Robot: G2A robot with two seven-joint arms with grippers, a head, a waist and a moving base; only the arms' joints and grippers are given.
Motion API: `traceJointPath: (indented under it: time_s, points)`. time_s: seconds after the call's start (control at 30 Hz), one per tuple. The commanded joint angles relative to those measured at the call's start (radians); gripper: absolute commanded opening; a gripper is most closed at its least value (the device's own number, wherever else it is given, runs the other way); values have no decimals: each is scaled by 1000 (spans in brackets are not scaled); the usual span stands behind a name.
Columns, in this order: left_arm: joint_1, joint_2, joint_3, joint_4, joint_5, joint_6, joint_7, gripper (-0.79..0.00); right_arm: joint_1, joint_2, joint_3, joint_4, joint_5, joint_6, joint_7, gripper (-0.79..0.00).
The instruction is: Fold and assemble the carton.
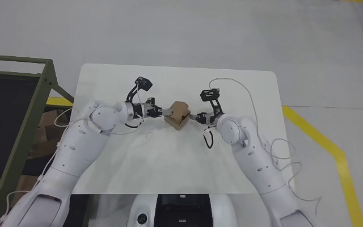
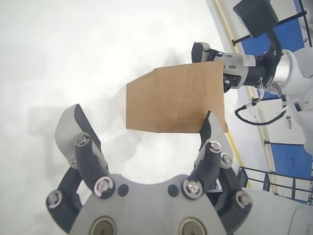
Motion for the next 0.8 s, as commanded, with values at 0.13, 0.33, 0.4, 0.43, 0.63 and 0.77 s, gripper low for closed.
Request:
traceJointPath:
  time_s: [0.13,0.33,0.4,0.43,0.63,0.77]
  points:
    - [-10,-4,11,17,-44,-32,-14,0,51,-9,-14,69,37,-8,-22,0]
    - [-15,-6,19,22,-51,-40,-22,0,96,-18,-36,116,64,-16,-36,0]
    - [-15,-6,19,20,-49,-38,-22,0,110,-22,-44,132,72,-21,-41,0]
    - [-15,-6,19,19,-47,-37,-22,0,115,-23,-47,140,75,-22,-44,0]
    - [-8,-4,12,15,-29,-11,-3,0,108,-19,-30,132,88,-33,-62,0]
    - [-6,-3,7,12,-14,12,4,0,65,-7,4,62,93,-56,-63,0]
